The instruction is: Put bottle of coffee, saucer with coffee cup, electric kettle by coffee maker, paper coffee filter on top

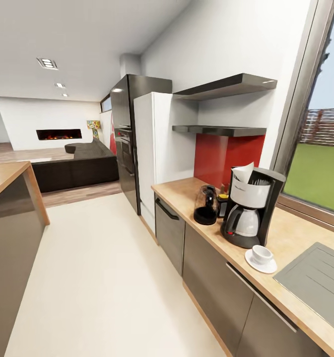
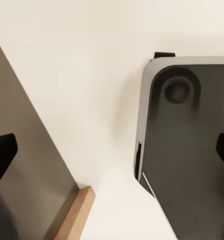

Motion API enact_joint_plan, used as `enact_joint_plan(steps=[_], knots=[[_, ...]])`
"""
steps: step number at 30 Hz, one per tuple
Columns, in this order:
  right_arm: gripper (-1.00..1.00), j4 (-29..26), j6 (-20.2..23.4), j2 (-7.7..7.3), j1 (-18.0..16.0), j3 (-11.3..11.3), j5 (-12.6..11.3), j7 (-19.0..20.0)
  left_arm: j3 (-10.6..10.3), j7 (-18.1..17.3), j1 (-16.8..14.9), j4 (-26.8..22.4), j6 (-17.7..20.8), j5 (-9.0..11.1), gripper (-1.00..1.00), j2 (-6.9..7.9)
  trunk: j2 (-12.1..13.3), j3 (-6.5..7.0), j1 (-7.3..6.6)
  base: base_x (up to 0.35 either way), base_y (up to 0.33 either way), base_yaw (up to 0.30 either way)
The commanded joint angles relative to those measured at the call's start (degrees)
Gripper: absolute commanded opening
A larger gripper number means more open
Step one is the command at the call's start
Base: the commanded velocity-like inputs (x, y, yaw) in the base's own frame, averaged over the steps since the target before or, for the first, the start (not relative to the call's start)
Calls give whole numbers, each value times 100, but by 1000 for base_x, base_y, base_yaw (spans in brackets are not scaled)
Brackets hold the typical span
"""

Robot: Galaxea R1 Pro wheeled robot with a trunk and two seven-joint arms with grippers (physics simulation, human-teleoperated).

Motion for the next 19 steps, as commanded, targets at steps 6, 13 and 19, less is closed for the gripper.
enact_joint_plan(steps=[6,13,19], knots=[[100,-29,-247,-30,1,-46,55,-4,-33,10,-2,9,-20,63,100,0,-3,-2,2,0,0,0],[100,-32,-1930,-31,1,-42,55,5,-20,10,-1,-3,-20,89,100,-9,-3,-2,2,0,0,0],[100,-24,-2116,-34,1,-42,55,6,-22,10,-2,3,-20,90,100,3,-3,-2,2,0,0,0]])
